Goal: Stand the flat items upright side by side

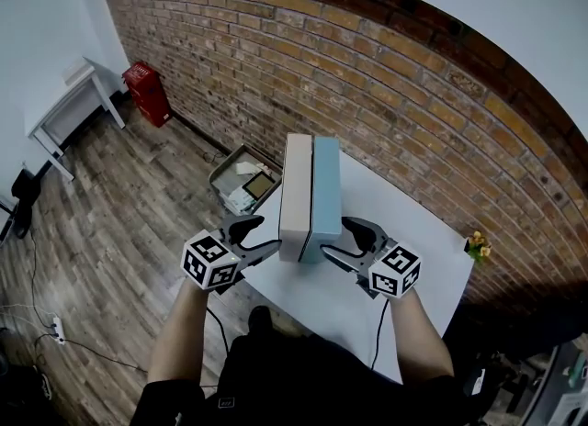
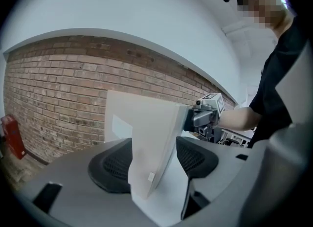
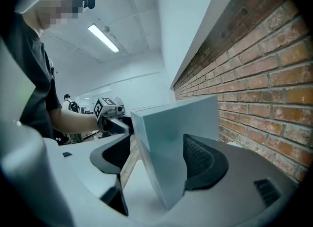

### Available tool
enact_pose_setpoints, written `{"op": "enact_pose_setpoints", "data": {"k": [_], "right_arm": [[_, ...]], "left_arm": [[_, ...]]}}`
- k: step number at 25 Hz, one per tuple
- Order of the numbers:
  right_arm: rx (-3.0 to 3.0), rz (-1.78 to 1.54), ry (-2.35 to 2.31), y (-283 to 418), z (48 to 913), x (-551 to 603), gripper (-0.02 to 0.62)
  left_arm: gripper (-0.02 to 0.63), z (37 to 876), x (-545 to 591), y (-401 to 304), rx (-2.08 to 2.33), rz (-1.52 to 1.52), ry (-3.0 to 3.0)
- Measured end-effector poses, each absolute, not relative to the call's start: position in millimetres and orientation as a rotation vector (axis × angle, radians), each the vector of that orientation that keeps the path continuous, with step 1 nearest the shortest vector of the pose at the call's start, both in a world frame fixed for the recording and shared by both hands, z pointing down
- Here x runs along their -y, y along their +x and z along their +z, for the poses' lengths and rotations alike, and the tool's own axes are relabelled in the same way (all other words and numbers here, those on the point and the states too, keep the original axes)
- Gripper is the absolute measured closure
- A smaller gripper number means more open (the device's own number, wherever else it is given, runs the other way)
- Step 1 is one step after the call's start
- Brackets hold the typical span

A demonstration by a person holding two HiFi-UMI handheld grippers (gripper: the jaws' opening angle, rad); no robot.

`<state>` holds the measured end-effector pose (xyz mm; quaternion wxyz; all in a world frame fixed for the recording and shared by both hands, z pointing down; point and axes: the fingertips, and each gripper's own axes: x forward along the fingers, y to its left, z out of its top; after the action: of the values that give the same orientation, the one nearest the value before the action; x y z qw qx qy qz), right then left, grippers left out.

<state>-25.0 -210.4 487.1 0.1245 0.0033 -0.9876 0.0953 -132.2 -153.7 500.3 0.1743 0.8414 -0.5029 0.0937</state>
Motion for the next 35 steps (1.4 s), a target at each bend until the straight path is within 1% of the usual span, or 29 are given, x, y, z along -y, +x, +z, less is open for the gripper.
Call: {"op": "enact_pose_setpoints", "data": {"k": [1,10,12,19,23,28,31,35], "right_arm": [[2.886,0.274,0.020,-24.4,484.9,211.2,0.244],[2.935,0.325,0.105,-5.1,478.1,209.5,0.252],[2.946,0.350,0.132,4.6,477.6,208.8,0.263],[2.976,0.486,0.149,42.4,489.0,199.6,0.327],[2.982,0.583,0.137,64.9,502.6,185.7,0.358],[2.967,0.713,0.173,72.8,519.1,165.6,0.405],[2.948,0.680,0.178,69.7,525.7,145.8,0.429],[2.925,0.574,0.282,64.8,528.0,126.6,0.476]], "left_arm": [[0.308,498.7,150.7,-127.4,1.411,0.269,2.396],[0.307,493.7,137.6,-114.5,1.454,0.291,2.392],[0.307,492.4,135.6,-112.0,1.481,0.277,2.377],[0.310,491.6,128.1,-98.1,1.642,0.189,2.259],[0.339,496.2,116.6,-86.8,1.709,0.141,2.166],[0.360,498.0,97.5,-79.1,1.710,0.180,2.139],[0.376,492.6,89.9,-82.7,1.722,0.144,2.139],[0.396,491.6,81.0,-89.9,1.703,0.125,2.181]]}}
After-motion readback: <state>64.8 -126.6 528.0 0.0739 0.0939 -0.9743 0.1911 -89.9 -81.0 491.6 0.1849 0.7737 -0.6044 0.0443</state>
